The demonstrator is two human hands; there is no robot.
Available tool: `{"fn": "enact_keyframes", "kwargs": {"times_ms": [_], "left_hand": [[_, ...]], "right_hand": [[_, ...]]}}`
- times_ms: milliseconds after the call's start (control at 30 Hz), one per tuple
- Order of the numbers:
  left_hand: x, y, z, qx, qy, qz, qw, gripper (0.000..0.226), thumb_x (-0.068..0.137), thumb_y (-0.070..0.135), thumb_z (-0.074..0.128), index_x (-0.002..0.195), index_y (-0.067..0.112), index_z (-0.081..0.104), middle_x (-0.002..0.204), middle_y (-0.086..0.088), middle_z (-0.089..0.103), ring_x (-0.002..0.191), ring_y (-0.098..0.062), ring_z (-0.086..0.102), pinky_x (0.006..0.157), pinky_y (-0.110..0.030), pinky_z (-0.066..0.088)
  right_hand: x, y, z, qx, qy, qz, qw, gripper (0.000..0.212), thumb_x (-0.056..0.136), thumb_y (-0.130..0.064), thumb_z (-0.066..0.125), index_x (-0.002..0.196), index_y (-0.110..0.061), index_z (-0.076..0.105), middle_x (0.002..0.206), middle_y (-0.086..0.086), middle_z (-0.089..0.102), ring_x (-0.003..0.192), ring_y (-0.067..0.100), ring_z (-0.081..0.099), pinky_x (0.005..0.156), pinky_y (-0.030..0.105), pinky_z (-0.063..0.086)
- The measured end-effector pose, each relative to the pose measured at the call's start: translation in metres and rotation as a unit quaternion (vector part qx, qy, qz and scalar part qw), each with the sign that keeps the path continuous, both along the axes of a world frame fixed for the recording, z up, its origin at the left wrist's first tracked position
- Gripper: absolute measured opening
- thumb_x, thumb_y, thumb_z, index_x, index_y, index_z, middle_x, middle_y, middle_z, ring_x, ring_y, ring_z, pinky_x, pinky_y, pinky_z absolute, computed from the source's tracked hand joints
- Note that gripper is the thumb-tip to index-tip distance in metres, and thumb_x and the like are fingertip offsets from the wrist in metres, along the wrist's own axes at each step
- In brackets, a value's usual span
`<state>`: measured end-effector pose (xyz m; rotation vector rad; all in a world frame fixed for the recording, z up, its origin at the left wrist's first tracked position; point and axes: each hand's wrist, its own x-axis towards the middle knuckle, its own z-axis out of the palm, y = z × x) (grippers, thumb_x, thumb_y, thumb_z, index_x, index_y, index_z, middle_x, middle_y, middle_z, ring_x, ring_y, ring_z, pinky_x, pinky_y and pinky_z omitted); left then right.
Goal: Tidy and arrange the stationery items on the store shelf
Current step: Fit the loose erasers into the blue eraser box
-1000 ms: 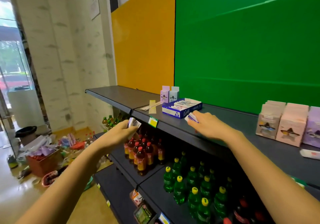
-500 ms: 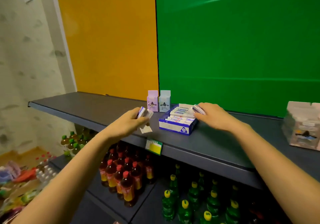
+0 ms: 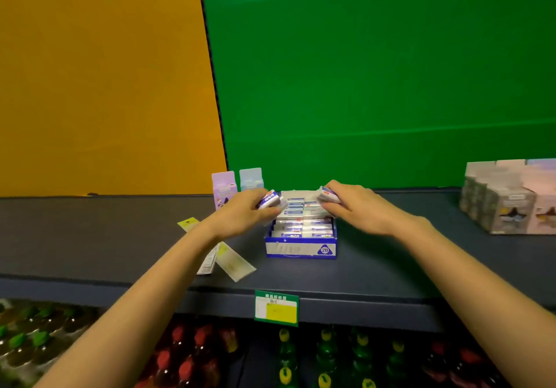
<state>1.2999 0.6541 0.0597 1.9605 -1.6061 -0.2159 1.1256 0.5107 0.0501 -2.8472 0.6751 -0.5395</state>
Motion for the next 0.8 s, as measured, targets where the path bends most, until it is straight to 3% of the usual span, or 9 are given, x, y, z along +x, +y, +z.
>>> {"fn": "enact_keyframes", "kwargs": {"times_ms": [200, 333, 433, 667, 800], "left_hand": [[0.013, -0.038, -0.003, 0.027, -0.048, -0.031, 0.998, 0.024, 0.09, 0.028, 0.054, 0.099, 0.006, 0.058, 0.089, -0.003, 0.058, 0.074, -0.012, 0.051, 0.059, -0.019, 0.036], [0.023, -0.054, -0.01, 0.042, -0.057, -0.046, 0.996, 0.017, 0.087, 0.028, 0.059, 0.091, 0.011, 0.059, 0.091, -0.007, 0.064, 0.08, -0.016, 0.056, 0.059, -0.02, 0.038], [0.027, -0.061, -0.015, 0.047, -0.064, -0.051, 0.995, 0.024, 0.086, 0.027, 0.06, 0.097, 0.006, 0.062, 0.102, -0.011, 0.067, 0.083, -0.015, 0.058, 0.06, -0.017, 0.039], [0.029, -0.065, -0.024, 0.016, -0.149, -0.073, 0.986, 0.03, 0.086, 0.029, 0.059, 0.103, 0.004, 0.062, 0.109, -0.009, 0.061, 0.091, -0.016, 0.052, 0.077, -0.028, 0.041], [0.031, -0.065, -0.031, -0.02, -0.163, -0.081, 0.983, 0.023, 0.085, 0.027, 0.061, 0.1, 0.009, 0.064, 0.098, 0.002, 0.047, 0.088, -0.009, 0.044, 0.068, -0.018, 0.032]], "right_hand": [[0.015, -0.011, -0.006, -0.019, 0.011, 0.036, 0.999, 0.025, 0.093, -0.04, 0.044, 0.101, -0.016, 0.047, 0.107, 0.005, 0.056, 0.087, 0.018, 0.05, 0.076, 0.033, 0.039], [0.021, -0.018, -0.011, -0.034, 0.016, 0.048, 0.998, 0.023, 0.092, -0.042, 0.045, 0.102, -0.022, 0.046, 0.11, 0.002, 0.057, 0.093, 0.02, 0.054, 0.081, 0.036, 0.044], [0.024, -0.021, -0.012, -0.066, 0.039, 0.043, 0.996, 0.026, 0.091, -0.04, 0.048, 0.106, -0.019, 0.047, 0.113, 0.002, 0.056, 0.097, 0.022, 0.055, 0.083, 0.037, 0.045], [0.027, -0.019, -0.016, -0.146, 0.067, 0.026, 0.987, 0.026, 0.092, -0.039, 0.045, 0.105, -0.016, 0.047, 0.118, 0.005, 0.053, 0.102, 0.03, 0.055, 0.079, 0.04, 0.045], [0.031, -0.016, -0.013, -0.18, 0.079, 0.012, 0.98, 0.027, 0.091, -0.038, 0.046, 0.108, -0.018, 0.053, 0.117, 0.004, 0.054, 0.103, 0.03, 0.056, 0.077, 0.038, 0.044]]}}
